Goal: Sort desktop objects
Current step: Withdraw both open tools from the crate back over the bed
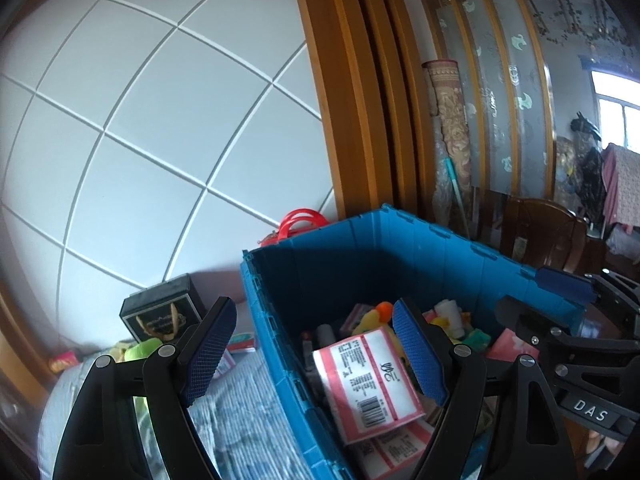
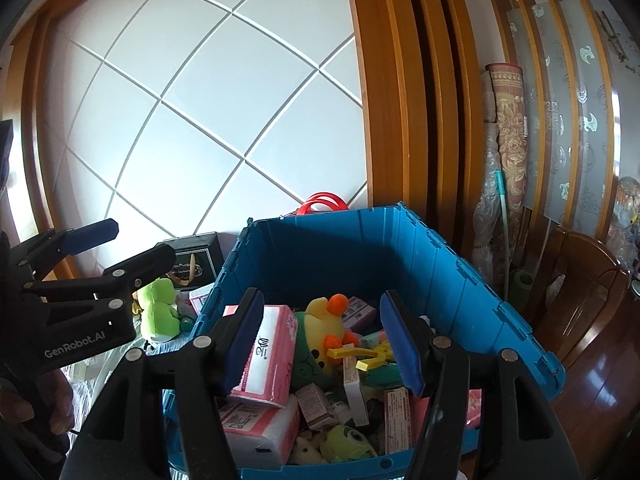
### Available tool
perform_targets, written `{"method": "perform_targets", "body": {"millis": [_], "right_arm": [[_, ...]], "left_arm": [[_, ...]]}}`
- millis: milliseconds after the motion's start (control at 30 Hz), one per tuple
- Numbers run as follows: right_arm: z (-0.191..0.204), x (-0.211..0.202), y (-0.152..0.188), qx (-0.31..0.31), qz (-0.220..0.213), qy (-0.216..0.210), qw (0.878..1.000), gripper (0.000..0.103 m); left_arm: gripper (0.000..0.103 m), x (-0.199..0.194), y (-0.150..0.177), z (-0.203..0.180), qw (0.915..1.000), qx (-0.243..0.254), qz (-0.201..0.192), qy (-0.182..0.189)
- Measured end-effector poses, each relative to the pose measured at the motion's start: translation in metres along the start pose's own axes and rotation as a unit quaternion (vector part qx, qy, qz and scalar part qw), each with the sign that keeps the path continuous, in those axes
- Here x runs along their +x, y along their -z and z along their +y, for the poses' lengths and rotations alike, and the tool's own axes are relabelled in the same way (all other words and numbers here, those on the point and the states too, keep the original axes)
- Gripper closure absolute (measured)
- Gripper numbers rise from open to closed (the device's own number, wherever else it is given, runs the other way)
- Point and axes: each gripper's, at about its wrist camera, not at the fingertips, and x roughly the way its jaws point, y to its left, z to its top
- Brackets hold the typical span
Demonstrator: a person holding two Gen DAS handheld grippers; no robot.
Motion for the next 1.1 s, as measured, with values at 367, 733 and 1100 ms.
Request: {"method": "perform_targets", "body": {"millis": [367, 733, 1100], "right_arm": [[0.05, 0.006, 0.009, -0.019, -0.003, -0.014, 1.0, 0.043], [0.125, -0.01, 0.028, 0.002, -0.011, -0.01, 1.0, 0.043], [0.233, -0.021, 0.059, -0.002, 0.0, -0.019, 1.0, 0.043]], "left_arm": [[0.02, -0.011, 0.034, 0.057, 0.9988, -0.04, 0.004, -0.028], [0.02, -0.046, 0.074, 0.136, 0.9979, -0.036, 0.02, -0.05], [0.013, -0.086, 0.127, 0.22, 0.9959, -0.042, 0.02, -0.077]]}}
